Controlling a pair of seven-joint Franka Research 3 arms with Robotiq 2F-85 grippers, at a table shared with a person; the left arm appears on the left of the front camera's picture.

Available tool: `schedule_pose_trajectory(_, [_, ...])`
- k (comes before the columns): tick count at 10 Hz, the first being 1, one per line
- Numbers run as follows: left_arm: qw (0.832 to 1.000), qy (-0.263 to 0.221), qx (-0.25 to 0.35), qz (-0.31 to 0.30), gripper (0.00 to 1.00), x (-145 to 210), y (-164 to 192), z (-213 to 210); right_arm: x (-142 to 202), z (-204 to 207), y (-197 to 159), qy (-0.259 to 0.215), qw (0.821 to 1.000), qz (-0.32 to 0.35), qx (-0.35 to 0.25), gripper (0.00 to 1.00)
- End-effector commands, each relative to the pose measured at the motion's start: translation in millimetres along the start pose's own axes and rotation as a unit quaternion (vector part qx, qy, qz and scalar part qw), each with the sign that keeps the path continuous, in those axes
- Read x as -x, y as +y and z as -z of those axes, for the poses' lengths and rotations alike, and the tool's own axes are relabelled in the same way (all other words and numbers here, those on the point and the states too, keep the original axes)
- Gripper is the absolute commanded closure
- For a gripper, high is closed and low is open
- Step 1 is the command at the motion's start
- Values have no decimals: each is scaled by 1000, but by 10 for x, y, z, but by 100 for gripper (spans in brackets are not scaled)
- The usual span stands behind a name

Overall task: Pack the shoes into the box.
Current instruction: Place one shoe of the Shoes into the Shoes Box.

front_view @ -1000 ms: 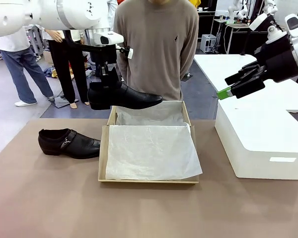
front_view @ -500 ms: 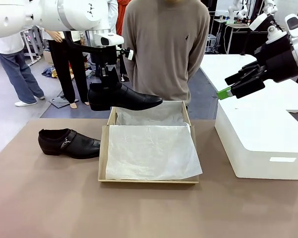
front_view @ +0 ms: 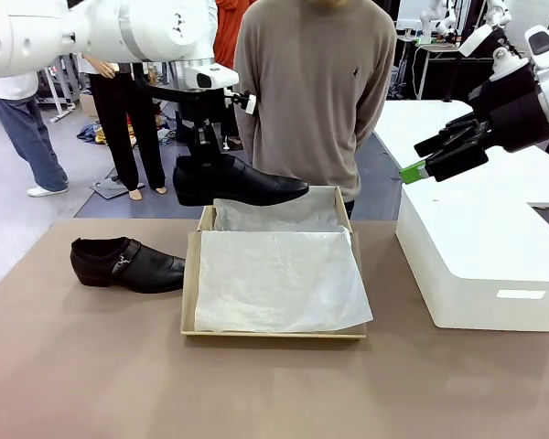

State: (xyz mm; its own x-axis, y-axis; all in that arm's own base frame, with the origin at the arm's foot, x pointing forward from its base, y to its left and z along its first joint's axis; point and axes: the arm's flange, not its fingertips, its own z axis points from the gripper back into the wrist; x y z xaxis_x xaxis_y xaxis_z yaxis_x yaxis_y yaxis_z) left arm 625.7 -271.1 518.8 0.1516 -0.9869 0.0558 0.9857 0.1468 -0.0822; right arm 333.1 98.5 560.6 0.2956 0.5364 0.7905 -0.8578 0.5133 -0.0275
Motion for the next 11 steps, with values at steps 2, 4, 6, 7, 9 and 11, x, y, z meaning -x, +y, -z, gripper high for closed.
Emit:
schedule_pose_trajectory(2, [1000,6,-5,-12,100,-324,155,-42,-3,5,-16,-6,1000,-5,-5,0])
schedule_pose_trajectory(4, [1000,3,-25,-6,100,-491,225,52,-3,5,-16,-6,1000,-5,-5,0])
schedule_pose_trajectory(6, [999,9,-44,3,100,-635,313,175,-3,5,-16,-6,1000,-5,-5,0])
schedule_pose_trajectory(7, [999,13,-36,5,100,-694,357,238,-3,5,-16,-6,1000,-5,-5,0])
schedule_pose_trajectory(9, [999,22,-40,19,100,-760,435,345,-3,5,-16,-6,1000,-5,-5,0])
schedule_pose_trajectory(11, [998,17,-48,25,100,-738,515,439,-3,5,-16,-6,1000,-5,-5,0])
